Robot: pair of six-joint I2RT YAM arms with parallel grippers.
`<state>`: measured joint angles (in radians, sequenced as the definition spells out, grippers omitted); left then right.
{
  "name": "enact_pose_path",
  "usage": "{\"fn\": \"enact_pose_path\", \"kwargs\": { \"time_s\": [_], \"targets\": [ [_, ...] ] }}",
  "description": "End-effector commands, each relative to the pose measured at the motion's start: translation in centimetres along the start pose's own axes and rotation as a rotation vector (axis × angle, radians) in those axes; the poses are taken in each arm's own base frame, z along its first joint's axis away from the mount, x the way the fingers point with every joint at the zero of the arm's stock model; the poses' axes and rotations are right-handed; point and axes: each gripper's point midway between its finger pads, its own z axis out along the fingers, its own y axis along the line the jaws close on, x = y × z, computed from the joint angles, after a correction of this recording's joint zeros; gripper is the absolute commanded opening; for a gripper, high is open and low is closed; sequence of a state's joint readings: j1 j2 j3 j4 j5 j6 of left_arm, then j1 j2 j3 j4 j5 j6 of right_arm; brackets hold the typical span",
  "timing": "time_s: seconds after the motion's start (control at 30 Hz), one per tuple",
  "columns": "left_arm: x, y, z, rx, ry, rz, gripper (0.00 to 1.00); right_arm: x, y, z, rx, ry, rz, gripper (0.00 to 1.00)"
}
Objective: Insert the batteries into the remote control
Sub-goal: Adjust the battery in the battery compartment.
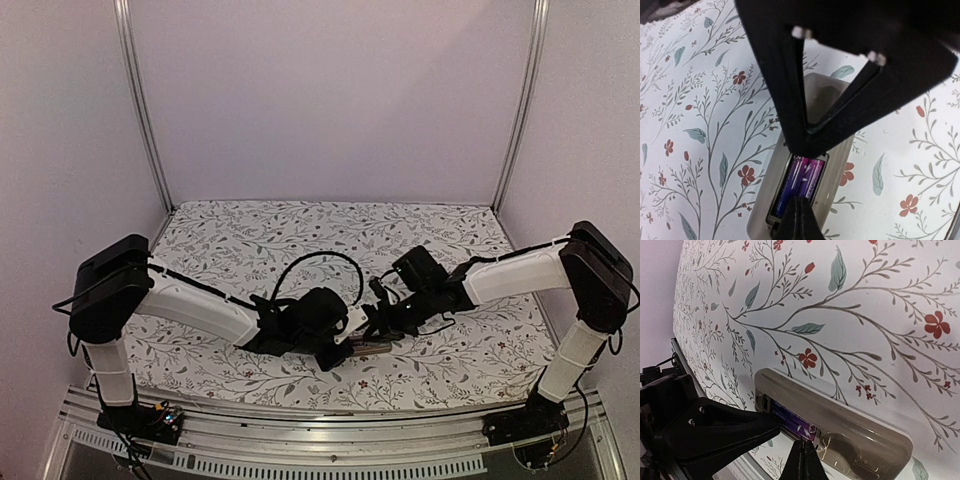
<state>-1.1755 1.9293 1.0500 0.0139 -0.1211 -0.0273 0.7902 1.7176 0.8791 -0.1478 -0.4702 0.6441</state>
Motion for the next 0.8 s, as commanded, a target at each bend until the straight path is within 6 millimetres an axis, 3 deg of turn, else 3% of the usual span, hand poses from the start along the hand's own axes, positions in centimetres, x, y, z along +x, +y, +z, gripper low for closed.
{"fn": "enact_pose_path", "kwargs": {
  "time_s": [0.0,0.37,0.63,0.77],
  "targets": [
    [13.6,-0.8,-0.1,0.040,0.444,0.029,0.00,-1.8,1.4,-2.1,-0.025,-0.055,-0.006,0.00],
    [12.9,-0.4,-0.9,0.017,0.430,0.019,0.00,-5.2,-1.0,-6.8,0.075,-0.210,0.017,0.00],
    [12.7,-0.1,-1.0,0.004,0.428,0.024,0.00,-3.5,-1.7,-4.8,0.037,-0.149,0.038,0.00],
    [10.7,0.9,-1.2,-0.050,0.366,0.047,0.00,-3.1,-1.1,-3.9,0.028,-0.126,0.015,0.00]
  ]
}}
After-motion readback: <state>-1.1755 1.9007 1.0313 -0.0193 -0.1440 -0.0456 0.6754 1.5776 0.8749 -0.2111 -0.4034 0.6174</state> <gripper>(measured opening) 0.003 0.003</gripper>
